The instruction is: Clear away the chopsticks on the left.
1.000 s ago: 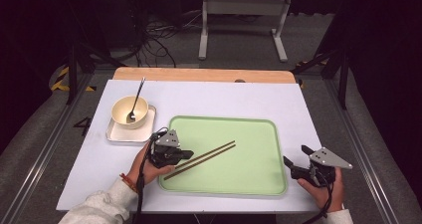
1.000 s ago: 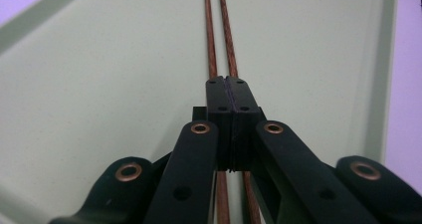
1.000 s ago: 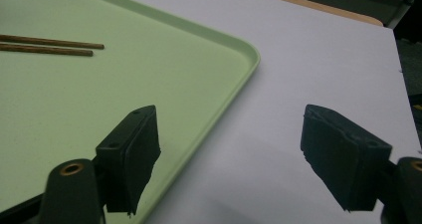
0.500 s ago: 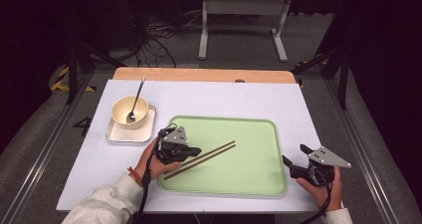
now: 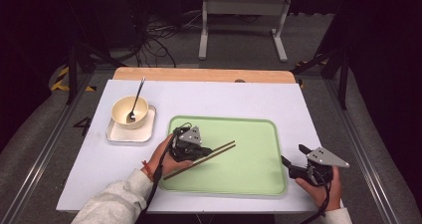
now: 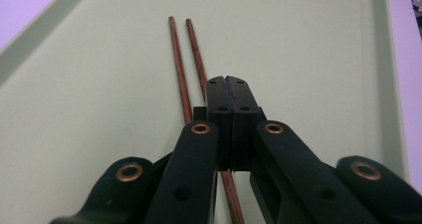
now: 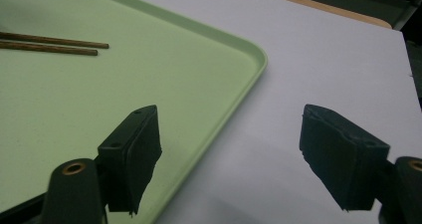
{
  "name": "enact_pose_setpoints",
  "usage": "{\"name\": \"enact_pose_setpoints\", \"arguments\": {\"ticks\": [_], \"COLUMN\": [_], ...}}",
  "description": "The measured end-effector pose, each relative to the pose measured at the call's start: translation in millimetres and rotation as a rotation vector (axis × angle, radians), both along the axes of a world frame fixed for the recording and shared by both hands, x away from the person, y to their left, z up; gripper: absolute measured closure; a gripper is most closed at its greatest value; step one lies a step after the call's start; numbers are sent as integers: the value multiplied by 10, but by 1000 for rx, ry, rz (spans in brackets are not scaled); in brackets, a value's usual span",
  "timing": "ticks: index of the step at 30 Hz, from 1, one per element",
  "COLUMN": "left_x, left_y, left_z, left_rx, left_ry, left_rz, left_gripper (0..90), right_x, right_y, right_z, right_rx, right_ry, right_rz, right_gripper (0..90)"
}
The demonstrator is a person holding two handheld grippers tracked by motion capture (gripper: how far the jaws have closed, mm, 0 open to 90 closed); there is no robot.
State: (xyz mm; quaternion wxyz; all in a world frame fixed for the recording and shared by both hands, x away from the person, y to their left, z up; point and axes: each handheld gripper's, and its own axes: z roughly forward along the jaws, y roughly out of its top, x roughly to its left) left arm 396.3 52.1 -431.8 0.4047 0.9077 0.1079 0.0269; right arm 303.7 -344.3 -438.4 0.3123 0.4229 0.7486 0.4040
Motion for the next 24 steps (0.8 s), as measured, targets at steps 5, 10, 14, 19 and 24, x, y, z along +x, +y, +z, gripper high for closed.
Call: {"name": "enact_pose_setpoints", "arguments": {"ticks": [5,10,14,19,24], "left_x": [24,24,28,31,85], "left_y": [-124,-212,-265,-355,-363], "left_z": [-18,-52,-89,-164,-197], "left_rx": [27,23,41,93,103], "left_ry": [0,8,12,-7,-12], "left_rz": [-29,-44,-44,-32,3], "left_gripper": [900,900,900,900,900], "right_x": [-23,-55,-67,-83,-90], "right_y": [-17,-34,-40,-36,-45], "right_z": [-7,-3,-9,-19,-25], "right_rx": [0,1,-1,-5,-7], "right_ry": [3,1,4,11,13], "right_rz": [-6,-14,-17,-15,-17], "right_gripper": [246,247,247,247,246]}}
